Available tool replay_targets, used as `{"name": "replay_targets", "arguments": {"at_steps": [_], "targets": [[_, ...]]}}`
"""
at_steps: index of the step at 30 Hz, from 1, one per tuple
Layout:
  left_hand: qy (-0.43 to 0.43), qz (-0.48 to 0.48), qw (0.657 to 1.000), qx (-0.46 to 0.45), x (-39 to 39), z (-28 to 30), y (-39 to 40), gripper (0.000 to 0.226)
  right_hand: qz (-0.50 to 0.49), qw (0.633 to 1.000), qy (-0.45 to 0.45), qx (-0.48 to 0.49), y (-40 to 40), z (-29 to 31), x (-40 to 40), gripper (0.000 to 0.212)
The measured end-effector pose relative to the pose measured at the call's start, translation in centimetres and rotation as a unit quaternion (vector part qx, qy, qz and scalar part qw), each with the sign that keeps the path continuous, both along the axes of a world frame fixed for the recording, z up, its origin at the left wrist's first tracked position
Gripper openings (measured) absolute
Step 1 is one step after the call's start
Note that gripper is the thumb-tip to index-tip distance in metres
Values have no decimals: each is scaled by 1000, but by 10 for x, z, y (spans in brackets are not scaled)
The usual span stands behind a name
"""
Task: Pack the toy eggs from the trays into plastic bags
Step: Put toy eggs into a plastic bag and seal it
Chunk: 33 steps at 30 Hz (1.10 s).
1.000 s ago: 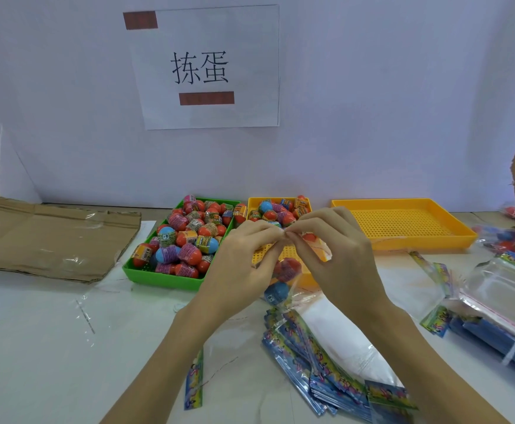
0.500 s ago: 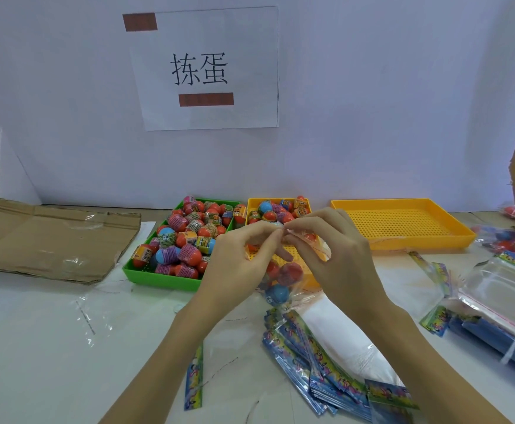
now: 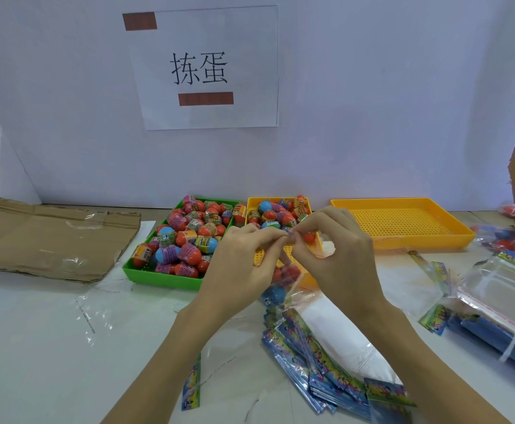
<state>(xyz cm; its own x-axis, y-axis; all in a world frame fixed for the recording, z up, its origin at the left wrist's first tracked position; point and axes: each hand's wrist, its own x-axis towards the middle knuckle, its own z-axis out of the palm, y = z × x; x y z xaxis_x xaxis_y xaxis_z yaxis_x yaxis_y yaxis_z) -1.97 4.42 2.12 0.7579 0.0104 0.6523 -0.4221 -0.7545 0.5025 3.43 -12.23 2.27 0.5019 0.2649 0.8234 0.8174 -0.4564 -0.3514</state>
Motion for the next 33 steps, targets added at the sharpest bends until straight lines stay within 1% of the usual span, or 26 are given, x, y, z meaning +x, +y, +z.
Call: {"name": "replay_targets", "arguments": {"at_steps": [3,6,8,10,13,15,17,18,21,23,26,28,29,30,31,33], "targets": [[31,-13,996,-77,2,2,4,16,11,991,90,96,-8,3,10,12],[83,4,976,-201,6,3,15,17,-52,971,148,177,-34,4,38,10],[88,35,957,-276,8,2,23,18,-113,960,182,181,-53,-3,55,8],[94,61,943,-313,10,0,27,19,-149,956,194,162,-66,-11,64,9],[99,80,943,-307,10,-1,29,19,-153,967,184,83,-71,-16,67,14],[100,79,946,-297,10,0,28,19,-151,973,172,31,-66,-15,66,23],[103,77,952,-278,9,0,26,20,-136,977,164,6,-58,-14,61,28],[105,74,954,-272,8,1,25,19,-116,979,168,0,-54,-13,58,25],[112,67,956,-262,8,0,23,19,-26,977,210,-30,-43,-10,49,7],[117,67,956,-261,9,-1,24,19,17,970,237,-53,-39,-10,46,8],[124,60,953,-269,10,-3,26,18,5,978,202,-56,-37,-9,44,6],[126,56,953,-270,10,-3,25,18,7,981,191,-36,-37,-7,41,8],[126,54,953,-270,10,-3,25,18,8,982,187,-30,-36,-5,39,10],[125,53,953,-269,10,-2,24,19,4,983,184,-30,-34,-3,36,18],[124,52,953,-270,10,-2,24,19,1,982,188,-30,-32,-2,33,31],[125,51,952,-273,10,-2,23,20,8,973,230,-25,-27,-2,29,60]]}}
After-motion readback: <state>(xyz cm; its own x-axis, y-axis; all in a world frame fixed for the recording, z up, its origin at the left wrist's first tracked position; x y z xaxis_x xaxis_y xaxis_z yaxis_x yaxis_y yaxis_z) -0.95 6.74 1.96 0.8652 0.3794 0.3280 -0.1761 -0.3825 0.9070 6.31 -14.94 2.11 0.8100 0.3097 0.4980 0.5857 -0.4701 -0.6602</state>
